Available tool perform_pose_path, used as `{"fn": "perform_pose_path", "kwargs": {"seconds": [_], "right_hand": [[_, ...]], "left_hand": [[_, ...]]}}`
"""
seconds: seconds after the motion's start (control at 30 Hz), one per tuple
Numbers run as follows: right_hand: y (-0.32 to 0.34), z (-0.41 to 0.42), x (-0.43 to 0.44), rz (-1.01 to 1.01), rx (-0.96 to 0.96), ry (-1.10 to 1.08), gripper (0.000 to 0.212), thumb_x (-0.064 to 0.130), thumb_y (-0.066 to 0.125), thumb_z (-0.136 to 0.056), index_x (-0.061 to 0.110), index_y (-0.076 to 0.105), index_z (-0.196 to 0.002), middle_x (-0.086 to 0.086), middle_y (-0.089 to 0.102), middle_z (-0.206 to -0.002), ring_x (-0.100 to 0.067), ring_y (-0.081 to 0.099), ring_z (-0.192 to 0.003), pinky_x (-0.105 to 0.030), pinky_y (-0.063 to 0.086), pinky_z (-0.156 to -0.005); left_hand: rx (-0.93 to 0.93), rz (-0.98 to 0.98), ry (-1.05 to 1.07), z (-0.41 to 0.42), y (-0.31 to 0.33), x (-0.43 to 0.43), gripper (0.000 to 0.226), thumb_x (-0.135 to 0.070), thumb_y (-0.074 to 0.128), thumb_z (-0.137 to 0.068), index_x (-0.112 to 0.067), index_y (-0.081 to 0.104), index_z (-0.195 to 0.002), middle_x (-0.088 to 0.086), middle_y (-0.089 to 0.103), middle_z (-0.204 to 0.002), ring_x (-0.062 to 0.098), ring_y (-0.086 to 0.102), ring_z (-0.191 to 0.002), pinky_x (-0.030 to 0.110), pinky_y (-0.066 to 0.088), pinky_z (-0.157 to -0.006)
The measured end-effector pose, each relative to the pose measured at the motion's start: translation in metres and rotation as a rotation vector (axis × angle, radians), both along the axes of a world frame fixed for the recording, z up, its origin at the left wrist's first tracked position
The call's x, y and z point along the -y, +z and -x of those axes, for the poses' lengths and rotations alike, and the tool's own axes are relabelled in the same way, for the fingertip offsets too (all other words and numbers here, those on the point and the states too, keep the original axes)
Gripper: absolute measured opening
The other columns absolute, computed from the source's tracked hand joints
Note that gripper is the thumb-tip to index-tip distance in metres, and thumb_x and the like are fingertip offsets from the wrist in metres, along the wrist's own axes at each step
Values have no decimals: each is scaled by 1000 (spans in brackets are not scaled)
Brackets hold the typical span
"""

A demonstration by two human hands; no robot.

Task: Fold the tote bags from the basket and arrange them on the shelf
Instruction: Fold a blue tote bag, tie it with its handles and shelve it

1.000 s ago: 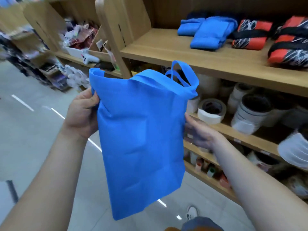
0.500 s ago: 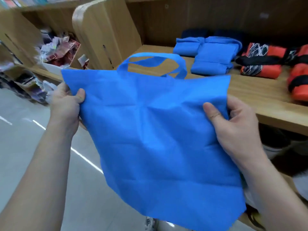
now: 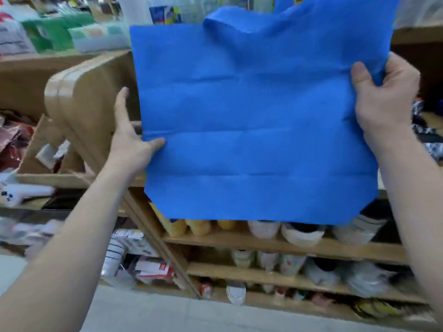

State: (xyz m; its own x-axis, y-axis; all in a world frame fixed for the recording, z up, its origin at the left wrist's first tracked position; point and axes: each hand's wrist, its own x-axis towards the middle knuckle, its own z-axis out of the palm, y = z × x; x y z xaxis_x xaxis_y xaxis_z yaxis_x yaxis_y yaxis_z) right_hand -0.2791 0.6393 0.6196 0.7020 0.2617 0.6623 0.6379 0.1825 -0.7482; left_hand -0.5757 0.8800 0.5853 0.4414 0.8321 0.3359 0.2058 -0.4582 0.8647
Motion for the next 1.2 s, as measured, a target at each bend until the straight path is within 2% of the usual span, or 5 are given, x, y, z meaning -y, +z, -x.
{"fn": "perform_pose_path", "kwargs": {"seconds": [0.23, 0.47, 0.77, 1.0, 1.2], "right_hand": [[-16, -1, -19, 192, 135, -289, 27, 30, 57, -93, 13, 47, -74, 11, 37, -61, -8, 34, -60, -27, 24, -58], [-36, -1, -21, 359, 94, -387, 47, 29, 65, -86, 3, 54, -123, -13, 55, -112, -25, 55, -97, -33, 42, -85], [-43, 63, 48, 1094, 194, 575, 87, 79, 68, -52, 61, 41, -132, 49, 28, -140, 26, 19, -131, 5, 14, -100], [-52, 53, 67, 1296, 232, 687, 103, 89, 69, -43, 63, 35, -136, 51, 8, -146, 23, 2, -137, -17, 6, -115], [-57, 51, 66, 858, -226, 440, 61, 72, 56, -83, 15, 76, -95, 4, 75, -103, -10, 69, -100, -24, 52, -84]], "left_hand": [[-414, -568, 157, -9, -3, -5, 76, -11, 78, -78, -27, 41, -142, 15, 39, -134, 29, 42, -109, 36, 37, -94], [-914, -557, -611, 19, -33, 20, 84, -72, 56, -67, -59, 19, -142, -21, 17, -156, 7, 18, -145, 31, 19, -119], [-925, -492, -501, 13, -8, 21, 59, -11, 48, -97, -46, 37, -143, -26, 29, -152, 1, 29, -141, 20, 23, -113], [-750, -101, -492, 30, 22, -1, 23, -11, 64, -92, -28, 77, -85, -10, 74, -86, 8, 67, -89, 37, 53, -88], [-444, -8, -191, 33, 0, -1, 22, -45, 75, -70, -25, 74, -80, -8, 73, -75, 12, 67, -72, 29, 49, -65]]}}
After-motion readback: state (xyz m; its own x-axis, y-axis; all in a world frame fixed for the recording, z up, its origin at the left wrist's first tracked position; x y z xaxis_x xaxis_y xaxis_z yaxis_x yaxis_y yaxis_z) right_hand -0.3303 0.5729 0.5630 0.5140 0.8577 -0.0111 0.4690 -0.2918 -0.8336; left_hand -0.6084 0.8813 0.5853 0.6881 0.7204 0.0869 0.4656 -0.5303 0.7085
